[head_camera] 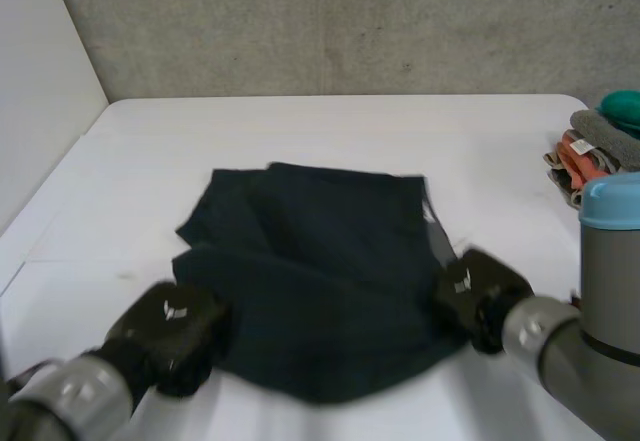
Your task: Fold the laundry.
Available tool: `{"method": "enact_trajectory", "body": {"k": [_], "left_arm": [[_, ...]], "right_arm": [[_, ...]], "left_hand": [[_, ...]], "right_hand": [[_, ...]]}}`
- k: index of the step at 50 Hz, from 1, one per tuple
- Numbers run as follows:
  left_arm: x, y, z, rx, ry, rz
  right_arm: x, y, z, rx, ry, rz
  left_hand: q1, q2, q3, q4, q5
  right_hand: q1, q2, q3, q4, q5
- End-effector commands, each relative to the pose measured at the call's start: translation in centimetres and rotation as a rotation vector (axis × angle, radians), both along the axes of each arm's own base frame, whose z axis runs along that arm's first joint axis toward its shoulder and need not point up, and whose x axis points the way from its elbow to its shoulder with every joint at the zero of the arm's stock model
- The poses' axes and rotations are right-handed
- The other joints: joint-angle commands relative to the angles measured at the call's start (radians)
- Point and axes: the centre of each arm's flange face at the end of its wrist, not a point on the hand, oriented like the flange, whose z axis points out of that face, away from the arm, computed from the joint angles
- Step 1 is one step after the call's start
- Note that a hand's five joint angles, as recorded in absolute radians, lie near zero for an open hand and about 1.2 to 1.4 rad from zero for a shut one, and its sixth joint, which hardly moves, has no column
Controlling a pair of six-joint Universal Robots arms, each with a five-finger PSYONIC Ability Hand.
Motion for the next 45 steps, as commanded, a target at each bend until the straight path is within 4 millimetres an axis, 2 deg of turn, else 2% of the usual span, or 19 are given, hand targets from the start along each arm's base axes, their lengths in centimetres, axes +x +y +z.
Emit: {"method": "enact_trajectory", "body": {"k": [1,3,7,12,15,19,21,23,24,27,31,34,35,38,39,41,42,43,45], "left_arm": [[0.9,3.9,1.7,0.148,-0.062,-0.083],[0.7,3.7,1.7,0.147,-0.061,-0.086],[0.0,1.3,1.6,0.097,-0.064,-0.053],[-1.0,-3.9,0.9,-0.023,-0.08,0.056],[-1.5,-5.7,0.8,-0.074,-0.074,0.095],[-2.8,-8.2,1.5,-0.177,-0.008,0.097],[-3.8,-10.4,2.2,-0.267,0.056,0.097],[-4.5,-11.9,2.1,-0.317,0.091,0.103],[-5.1,-13.5,2.2,-0.367,0.12,0.11],[-6.1,-16.4,1.9,-0.439,0.161,0.126],[-7.0,-18.4,1.1,-0.44,0.158,0.138],[-7.6,-19.5,1.1,-0.454,0.161,0.14],[-8.0,-20.5,1.9,-0.491,0.182,0.145],[-8.3,-22.6,5.1,-0.616,0.252,0.174],[-8.1,-23.8,8.1,-0.718,0.326,0.205],[-7.8,-24.2,12.0,-0.83,0.435,0.22],[-7.6,-24.3,14.0,-0.887,0.49,0.226],[-6.9,-23.8,18.4,-1.0,0.62,0.23],[-6.0,-23.3,22.1,-1.087,0.743,0.228]], "right_arm": [[-0.4,2.4,0.6,0.081,0.065,0.125],[-0.1,2.0,0.8,0.067,0.038,0.122],[1.0,0.0,0.8,0.03,-0.029,0.08],[1.9,-3.1,1.2,-0.025,-0.127,-0.056],[2.1,-4.1,1.8,-0.055,-0.175,-0.1],[3.0,-6.1,2.6,-0.145,-0.297,-0.125],[3.7,-7.6,2.5,-0.21,-0.36,-0.13],[4.3,-8.7,2.6,-0.262,-0.397,-0.126],[4.7,-10.0,2.5,-0.307,-0.422,-0.13],[5.4,-11.6,2.2,-0.359,-0.452,-0.139],[6.2,-13.7,1.2,-0.388,-0.466,-0.172],[6.9,-15.3,2.0,-0.445,-0.523,-0.167],[7.6,-16.6,3.3,-0.521,-0.586,-0.158],[8.3,-18.6,6.2,-0.664,-0.696,-0.147],[8.5,-19.6,9.0,-0.782,-0.78,-0.141],[8.4,-20.4,11.7,-0.896,-0.863,-0.144],[8.3,-20.5,13.3,-0.952,-0.911,-0.14],[8.1,-20.4,16.0,-1.047,-0.998,-0.125],[7.8,-19.9,18.5,-1.122,-1.079,-0.103]], "left_hand": [[0.224,0.2,0.203,0.199,0.226],[0.224,0.2,0.203,0.199,0.226],[0.224,0.2,0.203,0.199,0.226],[0.224,0.2,0.203,0.199,0.226],[0.224,0.2,0.203,0.199,0.226],[0.224,0.2,0.203,0.199,0.226],[0.224,0.2,0.203,0.199,0.226],[0.224,0.2,0.203,0.199,0.226],[0.224,0.2,0.203,0.199,0.226],[0.224,0.2,0.203,0.199,0.226],[0.224,0.2,0.203,0.199,0.226],[0.224,0.2,0.203,0.199,0.226],[0.224,0.2,0.203,0.199,0.226],[0.224,0.2,0.203,0.199,0.226],[0.224,0.2,0.203,0.199,0.226],[0.224,0.2,0.203,0.199,0.226],[0.224,0.2,0.203,0.199,0.226],[0.224,0.2,0.203,0.199,0.226],[0.224,0.2,0.203,0.199,0.226]], "right_hand": [[0.279,0.215,0.203,0.195,0.25],[0.279,0.215,0.203,0.195,0.25],[0.279,0.215,0.203,0.195,0.25],[0.279,0.215,0.203,0.195,0.25],[0.279,0.215,0.203,0.195,0.25],[0.279,0.215,0.203,0.195,0.25],[0.279,0.215,0.203,0.195,0.25],[0.279,0.215,0.203,0.195,0.25],[0.279,0.215,0.203,0.195,0.25],[0.279,0.215,0.203,0.195,0.25],[0.279,0.215,0.203,0.195,0.25],[0.279,0.215,0.203,0.195,0.25],[0.279,0.215,0.203,0.195,0.25],[0.279,0.215,0.203,0.195,0.25],[0.279,0.215,0.203,0.195,0.25],[0.279,0.215,0.203,0.195,0.25],[0.279,0.215,0.203,0.195,0.25],[0.279,0.215,0.203,0.195,0.25],[0.279,0.215,0.203,0.195,0.25]]}}
